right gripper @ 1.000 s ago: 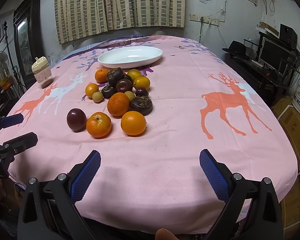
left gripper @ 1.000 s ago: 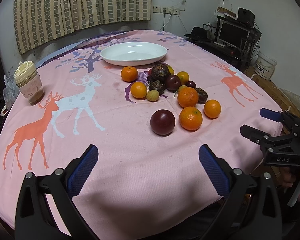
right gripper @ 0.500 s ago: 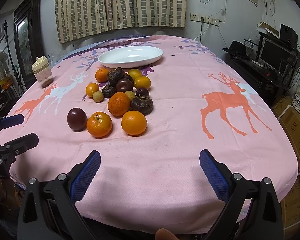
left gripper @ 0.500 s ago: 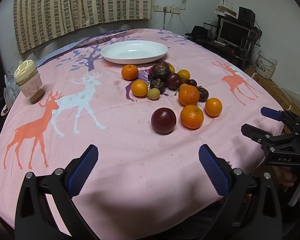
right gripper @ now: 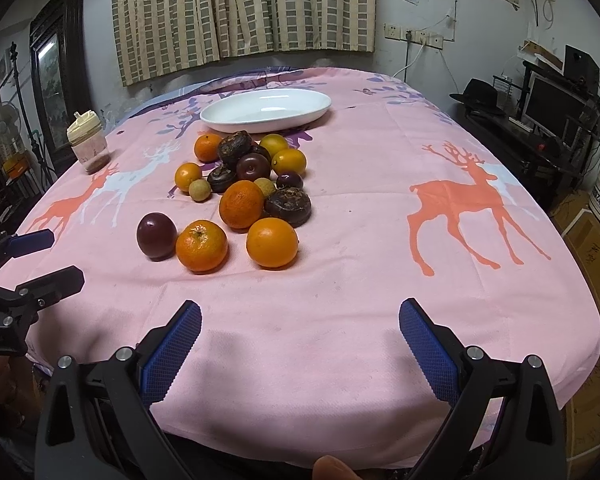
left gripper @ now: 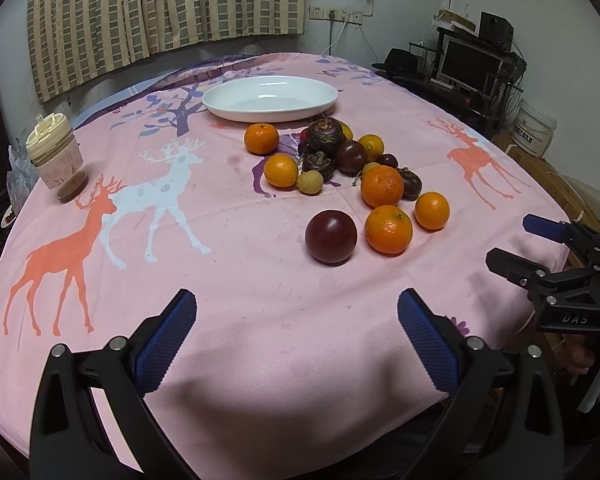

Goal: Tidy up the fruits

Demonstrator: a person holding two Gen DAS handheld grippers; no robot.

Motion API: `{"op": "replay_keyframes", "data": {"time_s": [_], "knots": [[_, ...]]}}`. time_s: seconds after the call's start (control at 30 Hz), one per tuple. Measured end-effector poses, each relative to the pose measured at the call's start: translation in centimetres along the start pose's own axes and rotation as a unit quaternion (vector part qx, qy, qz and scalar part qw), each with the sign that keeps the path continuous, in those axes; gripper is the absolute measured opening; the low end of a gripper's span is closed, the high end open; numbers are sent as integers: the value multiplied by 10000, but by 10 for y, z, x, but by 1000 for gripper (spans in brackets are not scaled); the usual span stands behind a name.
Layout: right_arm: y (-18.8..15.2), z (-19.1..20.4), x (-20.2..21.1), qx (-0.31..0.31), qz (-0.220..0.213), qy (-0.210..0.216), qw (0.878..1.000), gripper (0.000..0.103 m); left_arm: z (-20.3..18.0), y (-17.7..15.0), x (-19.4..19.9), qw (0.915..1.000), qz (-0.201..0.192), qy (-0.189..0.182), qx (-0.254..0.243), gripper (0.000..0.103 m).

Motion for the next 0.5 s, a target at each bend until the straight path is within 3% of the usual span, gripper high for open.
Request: {"op": "replay_keyframes", "data": {"time_s": [0.2,0.27,0.33,0.5], "knots": [[5,1,-17,-43,69,238,9997,98,9,-2,-10,9999,122,-12,64,98],[7,3,-24,-24,110,282,9995,84,11,-1,-14,9998,71,-118,148,98],[11,5,-33,-24,149,401,9991,78,10,4,-17,9992,-113,-279,253,98],[20,8,-56,8,311,426,9986,76,11,12,-25,9993,-147,-329,29,98]]}}
Point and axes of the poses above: each gripper's, at about its wrist camera, not at the fingertips, and x roughly against the way its jaws point, z to its left, y to its top, the point moved 9 cm from there along -x, roughly the way its jaws point, and after that the axes turned 4 degrees about -z, right-handed, at the moved point
